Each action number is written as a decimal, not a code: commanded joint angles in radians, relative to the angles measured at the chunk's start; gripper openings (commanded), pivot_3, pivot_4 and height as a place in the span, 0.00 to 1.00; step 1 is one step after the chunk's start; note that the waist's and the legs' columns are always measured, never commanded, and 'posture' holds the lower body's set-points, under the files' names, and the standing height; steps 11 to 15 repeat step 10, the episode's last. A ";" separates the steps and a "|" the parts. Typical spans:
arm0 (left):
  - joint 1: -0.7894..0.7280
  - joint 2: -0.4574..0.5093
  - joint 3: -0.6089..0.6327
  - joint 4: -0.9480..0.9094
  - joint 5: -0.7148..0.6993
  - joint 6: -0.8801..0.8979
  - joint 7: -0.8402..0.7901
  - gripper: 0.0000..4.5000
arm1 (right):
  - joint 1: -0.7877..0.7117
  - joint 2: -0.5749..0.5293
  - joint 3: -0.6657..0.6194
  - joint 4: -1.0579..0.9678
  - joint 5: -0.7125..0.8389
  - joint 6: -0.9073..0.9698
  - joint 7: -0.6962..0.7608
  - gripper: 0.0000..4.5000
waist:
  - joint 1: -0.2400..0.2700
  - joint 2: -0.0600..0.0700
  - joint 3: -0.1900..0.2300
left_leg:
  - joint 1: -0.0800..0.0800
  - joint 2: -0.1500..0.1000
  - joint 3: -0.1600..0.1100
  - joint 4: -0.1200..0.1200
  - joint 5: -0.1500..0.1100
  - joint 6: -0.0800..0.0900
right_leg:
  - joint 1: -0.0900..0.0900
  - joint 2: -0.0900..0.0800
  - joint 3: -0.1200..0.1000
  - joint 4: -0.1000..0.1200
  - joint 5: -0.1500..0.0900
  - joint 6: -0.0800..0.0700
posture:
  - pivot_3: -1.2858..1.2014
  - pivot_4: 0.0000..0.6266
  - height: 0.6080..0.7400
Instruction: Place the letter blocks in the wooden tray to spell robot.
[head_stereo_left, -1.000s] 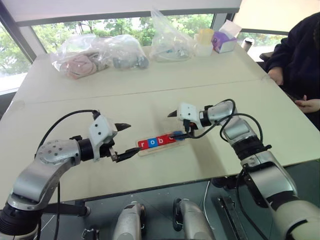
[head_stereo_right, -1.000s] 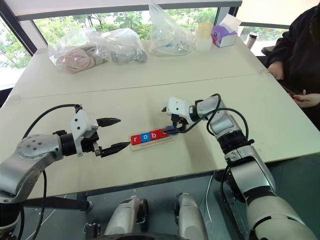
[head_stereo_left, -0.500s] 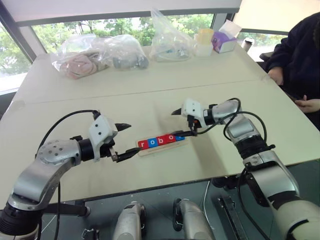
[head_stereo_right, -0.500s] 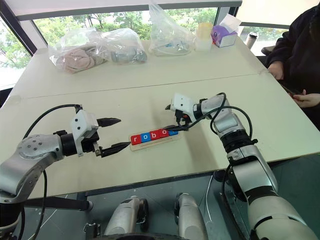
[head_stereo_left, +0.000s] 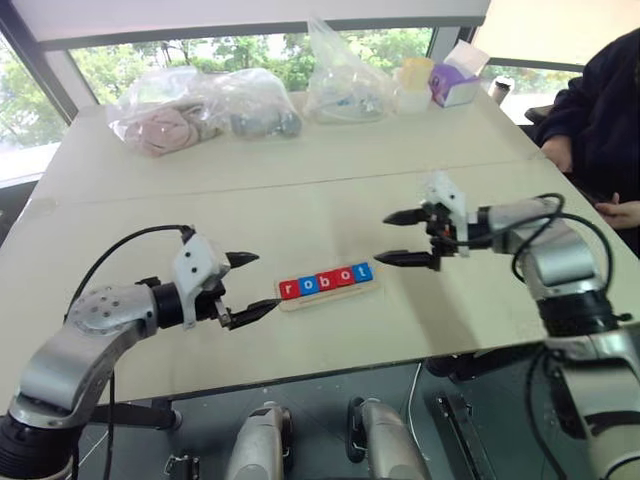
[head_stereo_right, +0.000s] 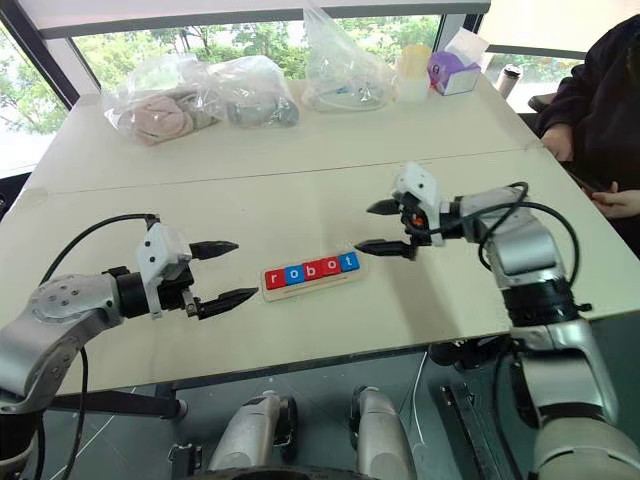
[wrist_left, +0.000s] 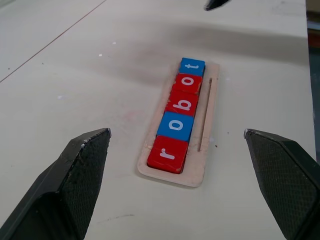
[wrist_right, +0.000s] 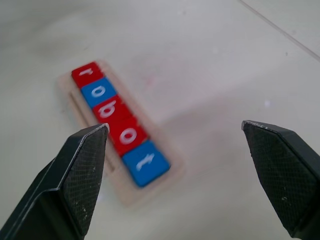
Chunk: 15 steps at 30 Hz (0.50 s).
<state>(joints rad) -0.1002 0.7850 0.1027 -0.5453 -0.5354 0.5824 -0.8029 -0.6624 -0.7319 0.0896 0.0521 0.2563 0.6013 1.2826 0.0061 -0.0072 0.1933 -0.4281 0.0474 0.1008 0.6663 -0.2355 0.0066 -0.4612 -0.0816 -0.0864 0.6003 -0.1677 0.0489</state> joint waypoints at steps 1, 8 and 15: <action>0.017 0.019 0.046 -0.048 -0.021 0.007 -0.002 1.00 | 0.084 -0.112 -0.054 -0.187 0.067 0.071 0.033 0.98 | 0.004 0.000 0.000 | 0.000 0.000 0.000 0.000 0.000 0.000 | 0.000 0.000 0.000 0.000 0.000 0.000 | 0.52 0.24 0.89; 0.044 0.018 0.075 -0.065 -0.052 0.047 0.016 1.00 | 0.217 -0.218 -0.140 -0.318 0.143 0.150 -0.020 0.98 | 0.005 0.000 0.000 | 0.000 0.001 0.000 0.000 -0.002 -0.003 | 0.000 0.000 0.000 -0.003 0.000 0.000 | 0.52 0.24 0.89; 0.043 0.013 0.071 -0.072 -0.060 0.058 0.027 1.00 | 0.240 -0.220 -0.157 -0.329 0.154 0.159 -0.043 0.98 | 0.005 0.000 0.000 | 0.000 0.001 0.000 0.000 -0.002 -0.003 | 0.000 0.000 0.000 -0.004 0.000 0.000 | 0.52 0.24 0.89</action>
